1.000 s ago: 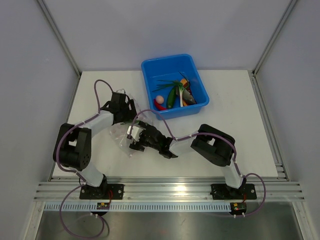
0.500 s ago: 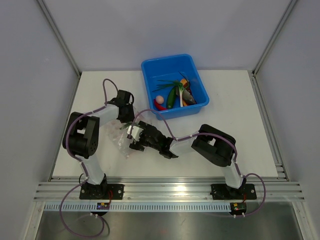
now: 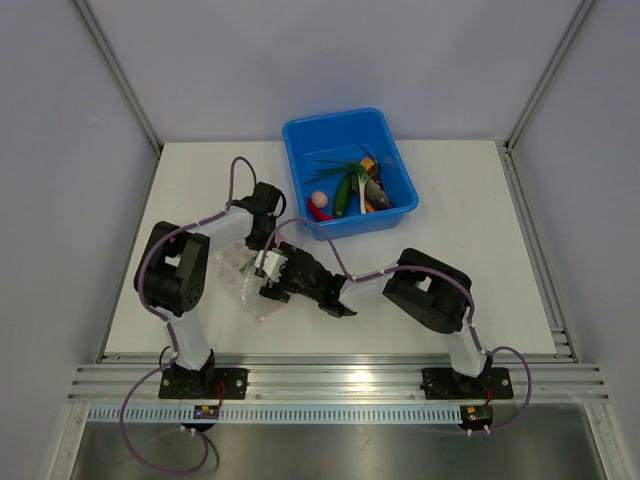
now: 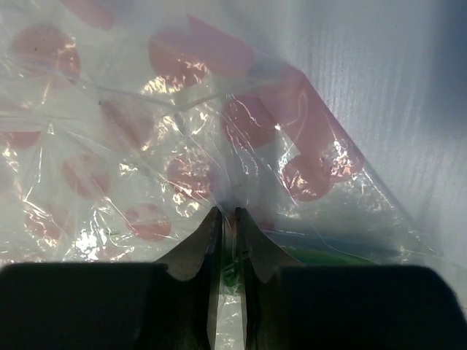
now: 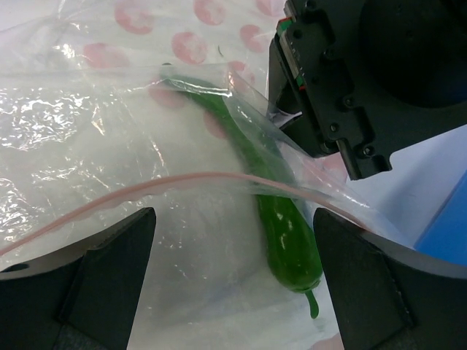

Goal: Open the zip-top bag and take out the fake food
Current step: Pick up the fake vegetable from the zipper food storage bag.

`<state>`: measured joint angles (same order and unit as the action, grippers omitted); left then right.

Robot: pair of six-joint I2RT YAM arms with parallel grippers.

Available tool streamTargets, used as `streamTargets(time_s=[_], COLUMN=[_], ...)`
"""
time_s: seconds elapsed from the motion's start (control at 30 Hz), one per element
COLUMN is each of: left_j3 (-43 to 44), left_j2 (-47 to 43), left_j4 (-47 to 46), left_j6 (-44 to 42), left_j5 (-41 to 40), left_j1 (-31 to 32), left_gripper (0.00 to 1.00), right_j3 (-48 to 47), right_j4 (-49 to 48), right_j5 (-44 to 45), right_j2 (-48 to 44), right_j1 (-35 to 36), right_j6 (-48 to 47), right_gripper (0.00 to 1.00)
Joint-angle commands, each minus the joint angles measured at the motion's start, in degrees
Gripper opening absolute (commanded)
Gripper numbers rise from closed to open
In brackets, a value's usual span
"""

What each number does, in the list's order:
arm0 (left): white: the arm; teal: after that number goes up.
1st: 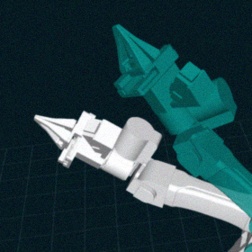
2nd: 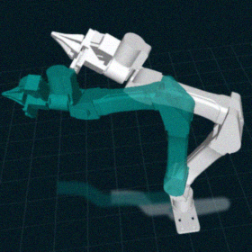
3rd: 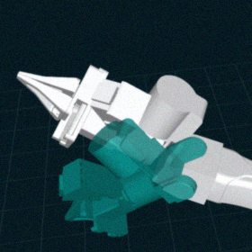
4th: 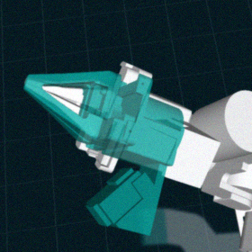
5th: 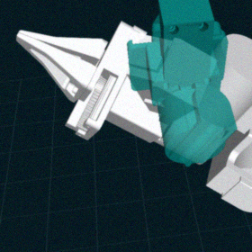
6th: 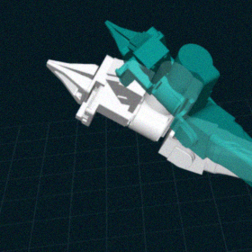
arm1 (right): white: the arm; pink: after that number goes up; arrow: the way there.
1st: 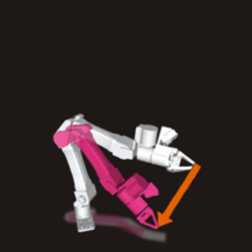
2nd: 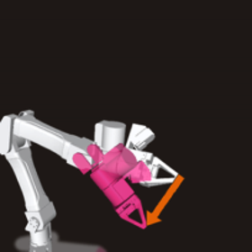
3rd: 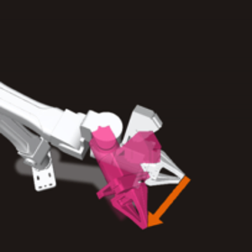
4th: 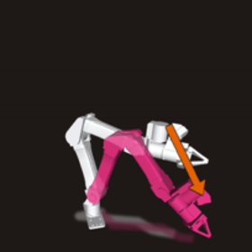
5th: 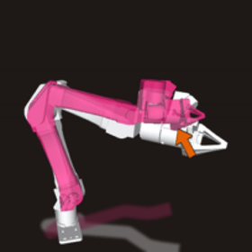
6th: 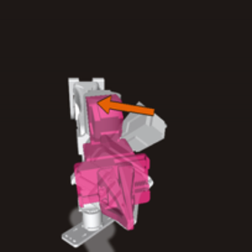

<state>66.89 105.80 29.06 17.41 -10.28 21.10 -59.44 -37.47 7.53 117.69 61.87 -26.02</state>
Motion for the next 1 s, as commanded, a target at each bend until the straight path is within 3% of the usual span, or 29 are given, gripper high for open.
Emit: streamTargets(time_s=[0.0, 0.5, 0.73, 0.97], left_j3=[0.2, 3.2, 2.2, 2.1], left_j2=[-0.9, 4.2, 2.1, 1.9], left_j4=[4.3, 9.9, 8.7, 8.2], left_j6=[-1.7, -3.2, -2.7, -2.6], left_j5=[-4.3, -5.4, -4.4, -2.7], left_j1=[0.4, 2.2, 2.4, 2.2], left_gripper=[0.14, 0.08, 0.06, 0.03], right_j3=[-1.9, -5.2, -6.7, -8.5], right_j4=[0.3, 6.8, 10.0, 14.0], right_j5=[0.6, -6.1, -10.7, -12.9], right_j2=[-2.9, -0.8, 0.3, 2.0], right_j1=[-0.6, -5.1, -5.6, -5.6], right_j6=[1.9, 6.8, 7.6, 6.0], right_gripper=[0.97, 0.95, 0.86, 0.84])
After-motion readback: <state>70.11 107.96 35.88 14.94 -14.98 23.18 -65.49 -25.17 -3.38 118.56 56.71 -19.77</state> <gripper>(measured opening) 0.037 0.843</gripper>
